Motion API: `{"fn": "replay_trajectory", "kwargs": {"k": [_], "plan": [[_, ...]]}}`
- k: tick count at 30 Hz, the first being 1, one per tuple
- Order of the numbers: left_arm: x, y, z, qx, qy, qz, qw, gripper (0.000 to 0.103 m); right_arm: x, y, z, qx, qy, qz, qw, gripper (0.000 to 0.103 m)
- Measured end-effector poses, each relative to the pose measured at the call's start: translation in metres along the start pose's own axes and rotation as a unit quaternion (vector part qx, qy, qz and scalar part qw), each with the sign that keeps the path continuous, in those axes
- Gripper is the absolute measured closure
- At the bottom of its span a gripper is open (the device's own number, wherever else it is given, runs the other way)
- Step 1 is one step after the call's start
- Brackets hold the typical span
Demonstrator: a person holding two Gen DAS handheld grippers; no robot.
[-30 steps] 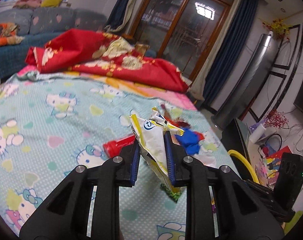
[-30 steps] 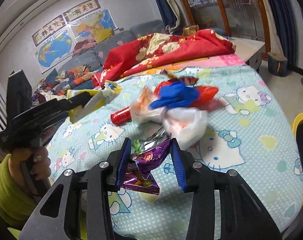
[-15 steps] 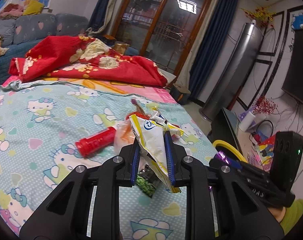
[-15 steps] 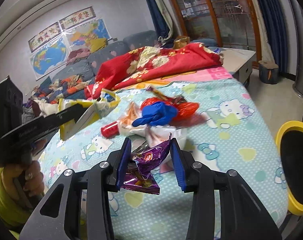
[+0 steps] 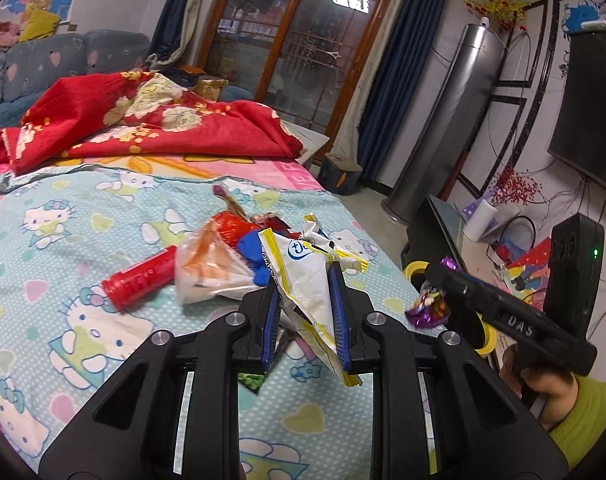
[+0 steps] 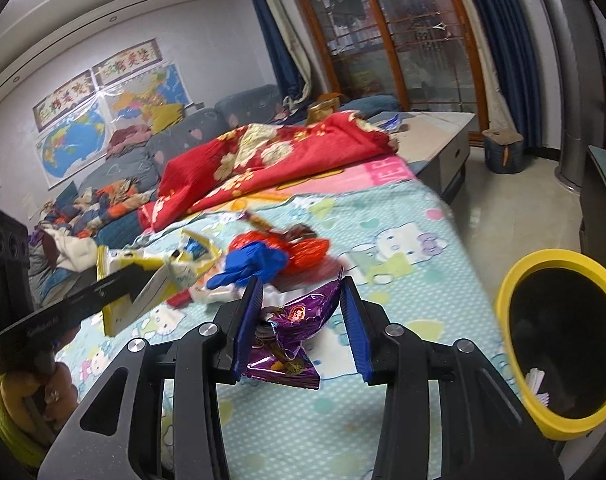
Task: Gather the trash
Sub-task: 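Carry the purple wrapper and yellow snack bag over the bin with both grippers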
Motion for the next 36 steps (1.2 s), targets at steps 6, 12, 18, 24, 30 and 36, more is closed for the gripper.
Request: {"fn": "replay_trajectory", "kwargs": {"k": [6, 12, 18, 24, 30, 36], "plan": [[0.013, 0.003, -0.013, 0.007, 0.01, 0.01, 0.9999, 0.086, -0.003, -0.008, -0.026, 0.021, 0.021, -0.014, 0.999, 0.065], [0.027, 0.004, -0.025, 0.016, 0.02, 0.019, 0.9995, 0.086, -0.005, -0.017, -0.051, 0.04, 0.04, -0.026, 0.998, 0.065], [0.04, 0.005, -0.041, 0.028, 0.032, 0.029, 0.9987, 0.086, -0.007, -0.022, -0.073, 0.057, 0.06, -0.036, 0.996, 0.065], [0.054, 0.004, -0.055, 0.039, 0.043, 0.037, 0.9976, 0.086, -0.012, -0.027, -0.095, 0.072, 0.081, -0.048, 0.993, 0.065], [0.069, 0.004, -0.071, 0.051, 0.055, 0.046, 0.9961, 0.086, -0.018, -0.031, -0.121, 0.088, 0.107, -0.059, 0.989, 0.065], [0.083, 0.006, -0.086, 0.063, 0.068, 0.058, 0.994, 0.086, -0.021, -0.033, -0.146, 0.103, 0.131, -0.066, 0.984, 0.065]]}}
Point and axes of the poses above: each gripper's, at about its wrist camera, not at the fingertips, and x roughly the way its jaws point, z to its left, y to its underside, the point moved 8 cm from there along x, roughly the way its jaws point, and after that the axes turned 13 degrees about y, right-handed, at the moved point
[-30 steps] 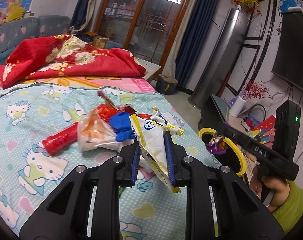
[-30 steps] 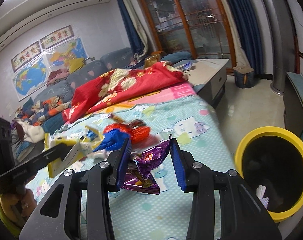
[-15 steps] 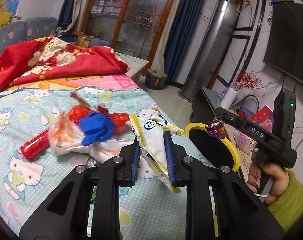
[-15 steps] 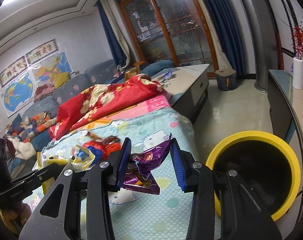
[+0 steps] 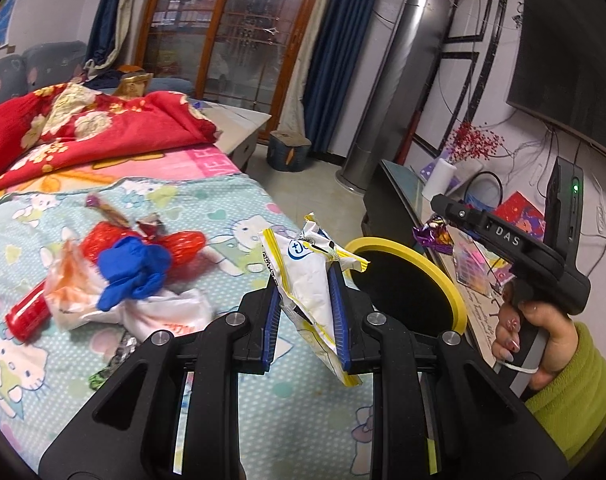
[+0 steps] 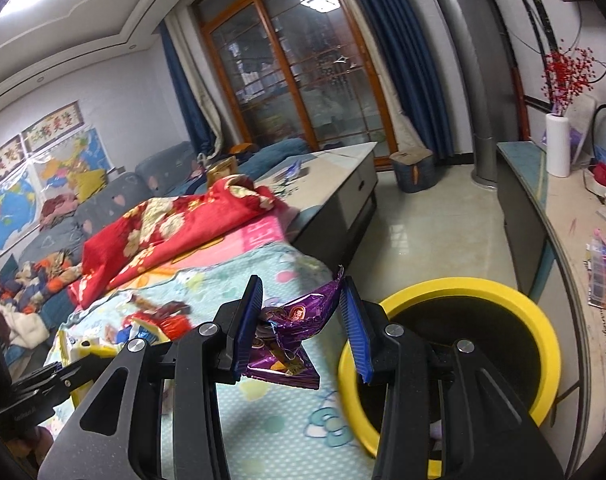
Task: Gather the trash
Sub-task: 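Carry the purple wrapper and yellow snack bag over the bin with both grippers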
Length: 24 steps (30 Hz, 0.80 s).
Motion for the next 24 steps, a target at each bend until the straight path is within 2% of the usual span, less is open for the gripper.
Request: {"fn": "replay_trajectory", "kwargs": {"k": [24], "plan": [[0.09, 0.001, -0.078, 0.062, 0.066, 0.052, 0.9945, 0.086, 0.02, -0.009, -0.104, 0.057, 0.1, -0.005, 0.993, 0.065]]}}
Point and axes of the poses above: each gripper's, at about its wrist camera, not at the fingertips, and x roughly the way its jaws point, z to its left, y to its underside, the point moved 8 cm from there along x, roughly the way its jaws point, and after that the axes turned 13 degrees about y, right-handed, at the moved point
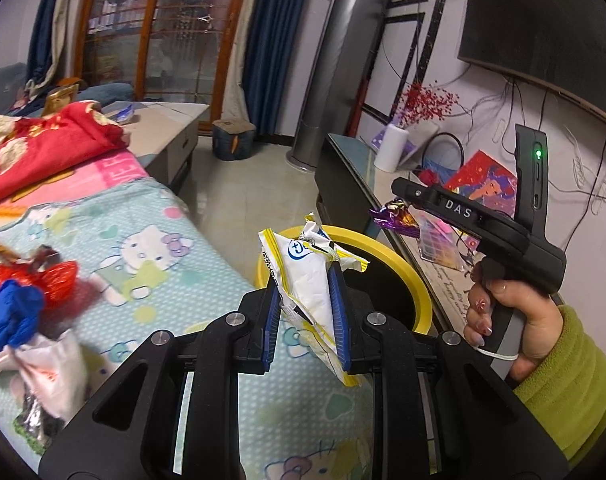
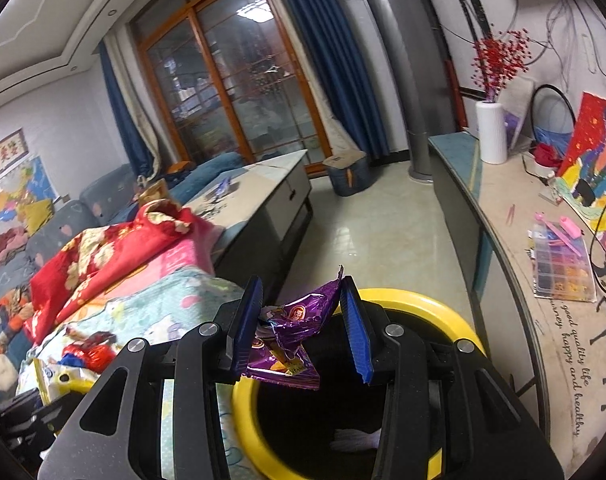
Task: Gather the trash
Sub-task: 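Carry the purple wrapper and yellow snack bag over the bin with both grippers, then open both grippers to drop the wrapper and snack bag into the bin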
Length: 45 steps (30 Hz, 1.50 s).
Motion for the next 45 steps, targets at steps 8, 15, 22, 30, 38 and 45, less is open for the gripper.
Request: {"fn": "replay_trajectory", "kwargs": {"k": [8, 15, 22, 30, 38, 45], "plan": [[0.035, 0.006, -0.009, 0.006, 0.01, 0.026, 0.9996, 0.086, 0.015, 0.0, -0.027, 0.015, 0.022, 0.008, 1.0, 0.065], [0.068, 0.017, -0.014, 0.011, 0.013, 0.054, 0.9984, 0.086, 0.031, 0.006, -0.045, 0.025, 0.034, 0.026, 0.999, 0.065], [0.091, 0.027, -0.014, 0.006, 0.024, 0.075, 0.9969, 0.071, 0.048, 0.019, -0.055, 0.036, 0.029, 0.062, 0.997, 0.057], [0.077, 0.02, -0.012, 0.005, 0.03, 0.046, 0.9985, 0.021, 0.053, 0.028, -0.057, 0.043, 0.035, 0.074, 0.996, 0.042], [0.058, 0.01, -0.003, -0.012, 0.019, 0.016, 0.9996, 0.011, 0.043, 0.024, -0.05, 0.026, 0.042, 0.055, 0.997, 0.039], [0.036, 0.003, 0.007, -0.02, 0.004, -0.01, 0.9997, 0.011, 0.023, 0.011, -0.038, 0.003, 0.05, 0.016, 0.999, 0.032]]}}
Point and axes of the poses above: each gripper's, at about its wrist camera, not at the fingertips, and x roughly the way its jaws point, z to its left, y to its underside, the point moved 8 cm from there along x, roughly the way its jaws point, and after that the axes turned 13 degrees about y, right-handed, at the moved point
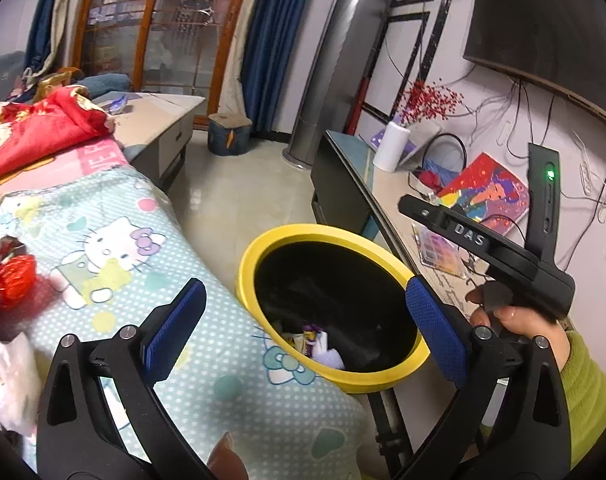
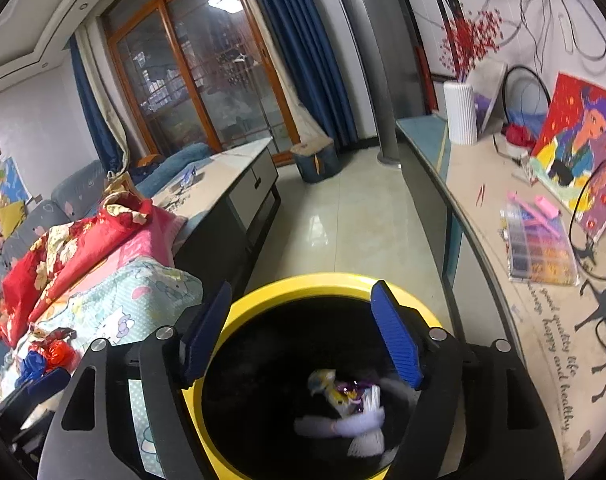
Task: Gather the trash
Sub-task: 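Open both grippers to drop the wrapper and snack bag into the bin, then move both tools back toward the remaining trash on the bed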
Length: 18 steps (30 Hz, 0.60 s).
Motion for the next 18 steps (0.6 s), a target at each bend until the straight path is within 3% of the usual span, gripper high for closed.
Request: {"fn": "replay_trajectory", "kwargs": {"k": [18], "plan": [[-0.064, -0.018, 0.029, -0.03, -0.04, -0.067, 0.9965, 0.011, -0.042, -0.006, 0.053, -0.048, -0.038, -0.036, 0.997, 0.027]]}}
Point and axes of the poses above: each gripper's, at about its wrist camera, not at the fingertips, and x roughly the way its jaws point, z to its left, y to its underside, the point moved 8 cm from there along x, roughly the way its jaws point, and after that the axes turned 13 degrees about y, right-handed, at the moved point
